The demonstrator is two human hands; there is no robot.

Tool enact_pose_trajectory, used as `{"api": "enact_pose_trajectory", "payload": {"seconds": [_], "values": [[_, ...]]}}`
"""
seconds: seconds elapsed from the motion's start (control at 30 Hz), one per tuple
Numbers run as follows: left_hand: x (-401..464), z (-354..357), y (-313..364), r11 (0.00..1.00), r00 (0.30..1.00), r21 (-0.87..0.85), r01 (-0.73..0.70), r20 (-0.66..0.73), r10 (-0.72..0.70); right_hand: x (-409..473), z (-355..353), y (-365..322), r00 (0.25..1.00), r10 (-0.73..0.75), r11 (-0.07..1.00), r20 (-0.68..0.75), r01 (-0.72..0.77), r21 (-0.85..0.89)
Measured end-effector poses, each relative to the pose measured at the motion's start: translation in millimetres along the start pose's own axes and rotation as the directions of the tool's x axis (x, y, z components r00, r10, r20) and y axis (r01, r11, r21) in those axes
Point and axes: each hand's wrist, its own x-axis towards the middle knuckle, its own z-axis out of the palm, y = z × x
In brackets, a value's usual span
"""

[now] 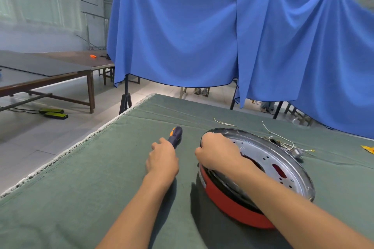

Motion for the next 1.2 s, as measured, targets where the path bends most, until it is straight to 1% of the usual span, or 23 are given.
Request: {"api": "enact_pose_trajectory", "payload": {"seconds": [0.07,0.13,0.2,0.27,0.3,0.33,0.4,0.47,0.5,0.53,0.6,0.67,0.7,0.73,0.77,0.83,0.9,0.93,0.97,1.0,1.07,1.13,1.2], "values": [[-8.1,-0.1,1.6,0.998,1.0,0.067,-0.012,-0.007,0.012,-3.9,-14.0,-1.3,0.996,-0.002,0.999,-0.085,-0.002,-0.044],[-13.7,-2.3,2.1,0.988,0.998,0.154,-0.031,-0.043,0.038,-5.8,-33.4,4.2,0.986,0.022,0.999,-0.164,-0.029,-0.041],[-17.4,-4.0,5.9,0.958,0.986,0.274,-0.091,-0.109,0.125,-4.3,-57.6,15.3,0.973,0.062,0.998,-0.223,-0.053,0.044],[-20.2,-4.4,12.8,0.937,0.958,0.305,-0.169,-0.174,0.23,-0.4,-82.7,28.6,0.947,0.103,0.98,-0.305,-0.045,0.194],[-21.9,-4.6,16.8,0.942,0.941,0.261,-0.213,-0.204,0.269,0.7,-94.7,35.0,0.924,0.134,0.958,-0.359,-0.028,0.285],[-23.3,-4.1,20.5,0.952,0.928,0.174,-0.252,-0.234,0.289,1.2,-104.3,40.8,0.897,0.173,0.922,-0.407,-0.002,0.387],[-25.6,-3.1,25.2,0.95,0.922,-0.096,-0.297,-0.288,0.259,-0.3,-114.9,51.9,0.833,0.293,0.802,-0.469,0.053,0.595],[-27.6,-3.2,25.6,0.868,0.938,-0.4,-0.293,-0.298,0.18,-1.5,-113.4,63.2,0.756,0.447,0.658,-0.478,0.083,0.748],[-28.0,-3.6,24.6,0.811,0.945,-0.513,-0.282,-0.295,0.142,-1.8,-109.6,68.3,0.723,0.513,0.59,-0.462,0.094,0.802],[-28.3,-4.1,23.5,0.753,0.95,-0.6,-0.271,-0.292,0.109,-1.9,-103.7,73.8,0.707,0.559,0.517,-0.432,0.11,0.849],[-28.8,-7.9,23.0,0.591,0.969,-0.775,-0.223,-0.242,0.049,-2.3,-88.1,85.1,0.715,0.609,0.347,-0.343,0.149,0.926],[-27.4,-14.4,22.6,0.363,0.99,-0.921,-0.14,-0.141,0.023,-3.9,-71.5,96.4,0.745,0.632,0.138,-0.213,0.163,0.977],[-26.0,-17.2,21.5,0.261,0.997,-0.963,-0.073,-0.068,0.028,-4.9,-64.3,102.2,0.756,0.637,0.04,-0.152,0.164,0.986],[-24.7,-19.5,20.2,0.172,0.999,-0.985,0.004,0.011,0.035,-7.4,-57.8,107.1,0.767,0.635,-0.053,-0.089,0.158,0.986],[-23.4,-20.9,18.7,0.121,0.996,-0.99,0.076,0.081,0.037,-11.2,-51.8,111.2,0.783,0.621,-0.141,-0.039,0.161,0.977],[-23.3,-22.0,17.4,0.132,0.981,-0.976,0.172,0.182,0.062,-20.6,-41.1,119.0,0.81,0.585,-0.274,0.033,0.16,0.948],[-28.1,-22.9,22.4,0.126,0.946,-0.957,0.263,0.281,0.161,-24.5,-28.0,125.0,0.859,0.506,-0.375,0.083,0.132,0.918],[-31.2,-23.1,26.2,0.09,0.923,-0.947,0.309,0.322,0.213,-24.0,-18.9,129.2,0.882,0.46,-0.422,0.106,0.113,0.9],[-33.7,-23.0,30.2,0.042,0.911,-0.942,0.334,0.334,0.241,-22.7,-9.9,133.7,0.882,0.45,-0.448,0.138,0.089,0.89],[-35.1,-21.5,33.8,-0.003,0.914,-0.942,0.336,0.325,0.243,-19.9,-1.1,139.0,0.856,0.486,-0.455,0.177,0.075,0.888],[-35.9,-16.2,40.5,-0.041,0.932,-0.951,0.307,0.292,0.214,-16.1,15.8,146.0,0.807,0.544,-0.449,0.23,0.049,0.892],[-35.7,-11.5,48.0,-0.034,0.942,-0.954,0.296,0.286,0.178,-12.2,28.9,151.6,0.79,0.543,-0.453,0.286,-0.011,0.891],[-33.3,-9.2,56.7,-0.028,0.937,-0.945,0.326,0.319,0.139,-6.6,35.1,156.8,0.768,0.52,-0.505,0.373,-0.076,0.86]]}}
